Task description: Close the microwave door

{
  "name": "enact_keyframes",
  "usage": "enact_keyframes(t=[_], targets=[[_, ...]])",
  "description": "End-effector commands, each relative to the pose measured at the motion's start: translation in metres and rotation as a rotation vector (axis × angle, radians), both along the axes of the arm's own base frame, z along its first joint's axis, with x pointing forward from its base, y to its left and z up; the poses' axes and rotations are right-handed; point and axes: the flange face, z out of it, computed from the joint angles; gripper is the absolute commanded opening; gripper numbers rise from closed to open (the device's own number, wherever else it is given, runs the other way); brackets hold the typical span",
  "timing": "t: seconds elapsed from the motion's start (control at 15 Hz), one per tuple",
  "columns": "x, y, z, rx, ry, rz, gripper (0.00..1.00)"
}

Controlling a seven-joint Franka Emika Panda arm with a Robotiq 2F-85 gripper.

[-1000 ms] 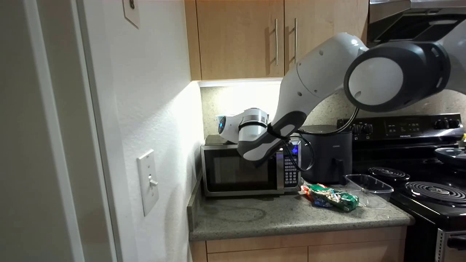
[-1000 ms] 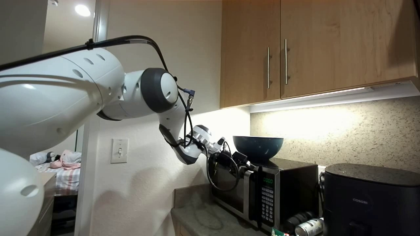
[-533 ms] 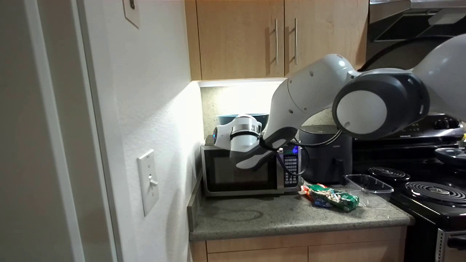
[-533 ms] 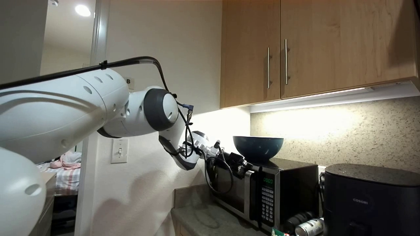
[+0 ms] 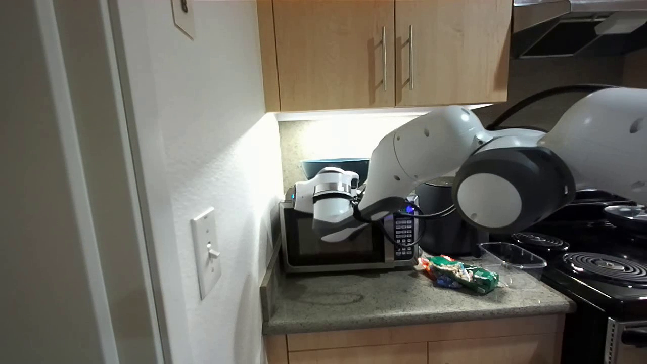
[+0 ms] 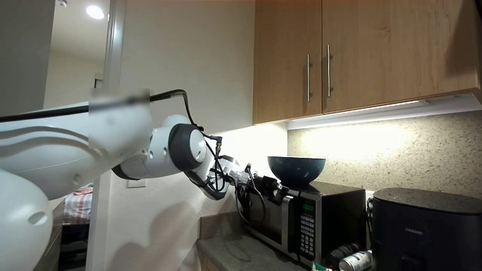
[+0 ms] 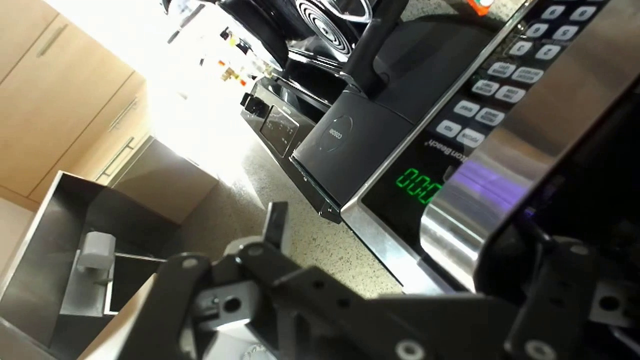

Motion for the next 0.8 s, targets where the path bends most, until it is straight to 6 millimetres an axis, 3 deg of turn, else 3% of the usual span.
enact_keyframes(t=[0.0,0.27,0.4,0.47,0.53,0.73], targets=[[0.005,-0.031,0.014,-0.055,-0.011,-0.051,1.0],[0.007,-0.049,0.013,-0.06,-0.001,-0.061,1.0],[0.008,-0.046,0.016,-0.03,-0.002,-0.06,1.0],[0.009,-0.039,0.018,0.011,0.021,-0.049,1.0],[0.009,-0.006,0.001,0.002,0.017,-0.007,1.0],[0.01,-0.004,0.0,0.007,0.022,-0.003,1.0]])
